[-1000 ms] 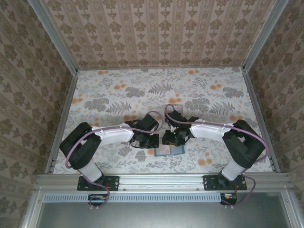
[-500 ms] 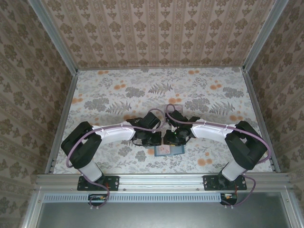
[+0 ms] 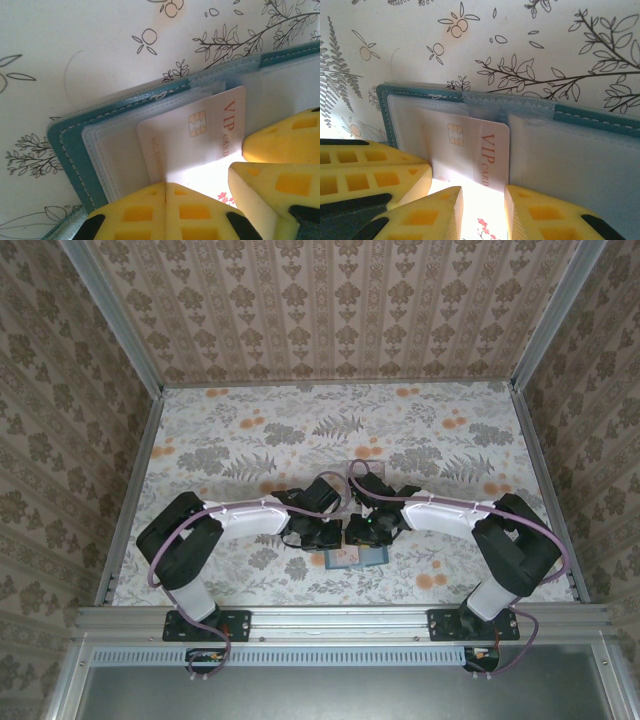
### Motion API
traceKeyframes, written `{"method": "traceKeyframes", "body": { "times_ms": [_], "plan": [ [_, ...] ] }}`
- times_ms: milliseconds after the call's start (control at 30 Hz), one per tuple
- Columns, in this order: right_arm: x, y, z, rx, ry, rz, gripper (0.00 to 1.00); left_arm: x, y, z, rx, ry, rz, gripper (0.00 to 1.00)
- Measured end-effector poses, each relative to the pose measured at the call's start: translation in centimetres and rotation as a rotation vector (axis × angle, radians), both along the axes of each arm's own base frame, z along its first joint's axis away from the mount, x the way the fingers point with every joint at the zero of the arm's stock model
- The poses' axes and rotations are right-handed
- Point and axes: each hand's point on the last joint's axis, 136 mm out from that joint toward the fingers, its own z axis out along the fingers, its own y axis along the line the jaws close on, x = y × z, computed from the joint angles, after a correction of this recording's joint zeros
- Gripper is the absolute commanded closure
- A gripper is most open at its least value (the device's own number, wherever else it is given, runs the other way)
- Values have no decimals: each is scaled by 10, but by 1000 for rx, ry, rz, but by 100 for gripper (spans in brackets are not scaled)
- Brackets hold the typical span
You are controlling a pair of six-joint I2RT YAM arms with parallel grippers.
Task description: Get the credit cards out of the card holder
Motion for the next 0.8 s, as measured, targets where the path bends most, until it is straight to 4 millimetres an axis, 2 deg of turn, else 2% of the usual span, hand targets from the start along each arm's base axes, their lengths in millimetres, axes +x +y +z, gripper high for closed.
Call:
{"method": "traceKeyframes", "body": {
  "times_ms": [433,800],
  "plan": [
    [0,-2,-6,-11,10,11,70,0,0,0,9,6,0,99],
    [-1,-3,-5,127,36,-25,76,0,-3,-1,10,11,-5,100]
  ]
}}
